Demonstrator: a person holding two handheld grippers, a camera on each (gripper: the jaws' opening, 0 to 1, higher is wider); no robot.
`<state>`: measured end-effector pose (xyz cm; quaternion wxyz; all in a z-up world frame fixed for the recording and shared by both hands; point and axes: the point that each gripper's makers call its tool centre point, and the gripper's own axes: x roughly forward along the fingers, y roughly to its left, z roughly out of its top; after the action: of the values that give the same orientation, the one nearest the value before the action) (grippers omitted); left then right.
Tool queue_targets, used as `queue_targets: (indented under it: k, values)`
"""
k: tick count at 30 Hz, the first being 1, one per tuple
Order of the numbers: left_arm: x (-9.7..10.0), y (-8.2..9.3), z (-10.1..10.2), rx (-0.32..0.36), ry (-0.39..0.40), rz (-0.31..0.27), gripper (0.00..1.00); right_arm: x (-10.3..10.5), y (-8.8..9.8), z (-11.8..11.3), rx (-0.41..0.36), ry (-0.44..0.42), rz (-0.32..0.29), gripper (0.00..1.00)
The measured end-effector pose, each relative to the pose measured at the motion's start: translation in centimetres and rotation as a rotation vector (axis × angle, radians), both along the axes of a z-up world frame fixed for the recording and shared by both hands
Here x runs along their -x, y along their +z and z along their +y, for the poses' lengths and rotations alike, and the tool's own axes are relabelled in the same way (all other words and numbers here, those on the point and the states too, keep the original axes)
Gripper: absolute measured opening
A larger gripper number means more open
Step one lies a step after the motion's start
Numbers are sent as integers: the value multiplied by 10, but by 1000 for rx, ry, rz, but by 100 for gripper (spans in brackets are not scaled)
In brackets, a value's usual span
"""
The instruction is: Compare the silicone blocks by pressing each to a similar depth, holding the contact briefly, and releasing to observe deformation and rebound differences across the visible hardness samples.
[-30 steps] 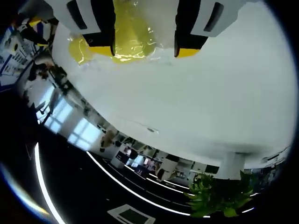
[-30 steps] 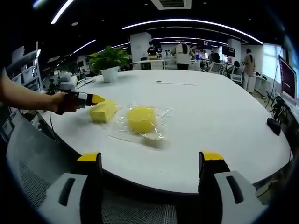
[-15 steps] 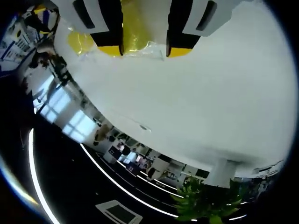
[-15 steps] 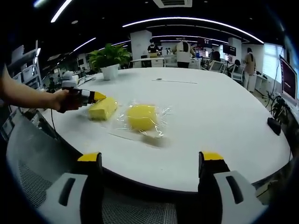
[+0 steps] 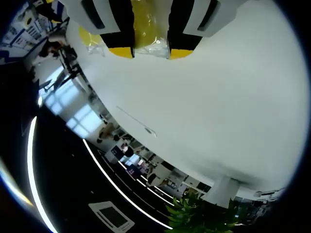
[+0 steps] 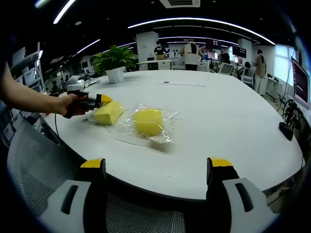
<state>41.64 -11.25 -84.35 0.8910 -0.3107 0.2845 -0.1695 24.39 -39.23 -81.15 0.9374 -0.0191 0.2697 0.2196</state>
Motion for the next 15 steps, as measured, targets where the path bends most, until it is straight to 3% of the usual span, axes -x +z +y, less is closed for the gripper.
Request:
queue_targets:
  k: [6, 11, 15]
  values:
    - [0, 0, 1, 40, 40, 5, 17, 0, 0, 0, 1, 1, 1, 78]
    - [1, 1, 0, 22, 58, -20, 14, 0, 0, -1, 0, -1, 1, 78]
    - [0, 1, 0, 74, 78, -9, 12, 1, 0, -1, -1, -1, 0, 78]
